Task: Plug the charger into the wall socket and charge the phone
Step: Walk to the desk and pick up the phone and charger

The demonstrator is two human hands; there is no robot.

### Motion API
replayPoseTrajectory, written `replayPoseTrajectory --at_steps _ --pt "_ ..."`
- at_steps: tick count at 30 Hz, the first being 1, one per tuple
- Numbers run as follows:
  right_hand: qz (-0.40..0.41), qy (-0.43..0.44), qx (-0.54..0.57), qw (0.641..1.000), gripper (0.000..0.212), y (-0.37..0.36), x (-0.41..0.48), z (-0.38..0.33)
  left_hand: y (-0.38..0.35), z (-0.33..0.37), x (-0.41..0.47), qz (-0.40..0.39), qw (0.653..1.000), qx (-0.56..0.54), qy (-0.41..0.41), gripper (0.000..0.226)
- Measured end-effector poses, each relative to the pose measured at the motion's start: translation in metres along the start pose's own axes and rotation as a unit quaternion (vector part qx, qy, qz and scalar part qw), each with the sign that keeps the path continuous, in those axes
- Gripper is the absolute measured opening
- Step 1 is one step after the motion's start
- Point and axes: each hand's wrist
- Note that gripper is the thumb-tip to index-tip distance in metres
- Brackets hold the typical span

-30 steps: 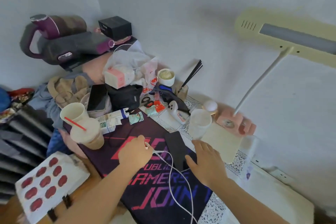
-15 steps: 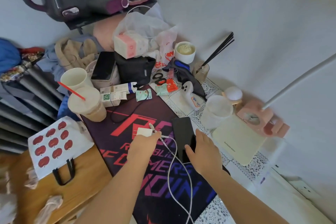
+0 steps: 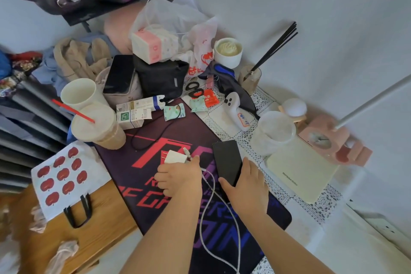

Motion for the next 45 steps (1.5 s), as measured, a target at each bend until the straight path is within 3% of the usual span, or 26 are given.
replayPoseTrajectory --at_steps 7,18,29,35,39,43,45 --pt "0.012 -0.023 -0.014 1.000 0.090 -0.004 0.002 -0.004 0.001 -0.007 0.006 0.022 0.995 0.013 -0.101 0.077" --pt "0.066 -0.048 0.055 0.995 0.081 -0.009 -0.001 -0.017 0.016 -0.006 0.013 -0.026 0.990 0.051 -0.130 0.050" --pt "0.040 -0.074 0.124 0.989 0.082 -0.009 -0.005 -0.023 0.011 -0.001 0.021 0.010 0.977 0.081 -0.198 0.096" --pt "0.047 -0.088 0.135 0.986 0.082 -0.014 -0.005 -0.023 0.010 -0.005 0.030 0.015 0.960 0.106 -0.258 0.075" --pt "0.059 -0.107 0.145 0.982 0.086 -0.019 -0.008 -0.023 0.013 -0.009 0.034 0.005 0.948 0.110 -0.297 0.074" --pt "0.075 -0.123 0.153 0.978 0.087 -0.023 -0.014 -0.020 0.014 -0.017 0.036 -0.024 0.904 0.092 -0.417 0.072" --pt "0.082 -0.131 0.166 0.974 0.087 -0.024 -0.017 -0.018 0.014 -0.021 0.034 -0.055 0.896 0.062 -0.437 0.072"
Point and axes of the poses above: each hand's wrist, its own x-axis towards the middle knuckle, its own y-axis out of the back of the hand, z = x × y, and after that the axes turned 3 degrees about x, right-handed
